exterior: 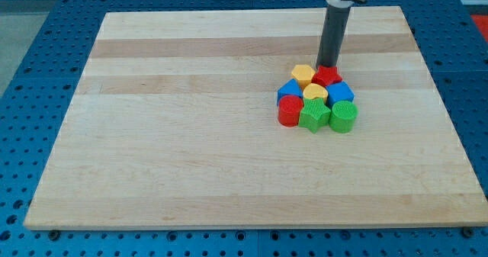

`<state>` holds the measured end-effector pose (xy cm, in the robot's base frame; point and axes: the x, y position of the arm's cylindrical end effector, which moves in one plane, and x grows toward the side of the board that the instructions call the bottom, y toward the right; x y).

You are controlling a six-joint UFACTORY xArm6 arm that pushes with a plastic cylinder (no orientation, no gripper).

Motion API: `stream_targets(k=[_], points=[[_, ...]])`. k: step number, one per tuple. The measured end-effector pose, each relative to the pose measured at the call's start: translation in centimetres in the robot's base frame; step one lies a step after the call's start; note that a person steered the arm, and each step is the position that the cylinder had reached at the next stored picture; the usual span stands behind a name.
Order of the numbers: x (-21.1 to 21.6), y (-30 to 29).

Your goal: Push the yellow hexagon into the group of blocks

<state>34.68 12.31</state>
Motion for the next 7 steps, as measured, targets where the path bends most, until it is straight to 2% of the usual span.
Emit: stream_targets(k=[1,2,3,7], points=[[-1.6,-1.8],[-0.9,-5.3],[0.0,-6.4],[2.5,-6.4]])
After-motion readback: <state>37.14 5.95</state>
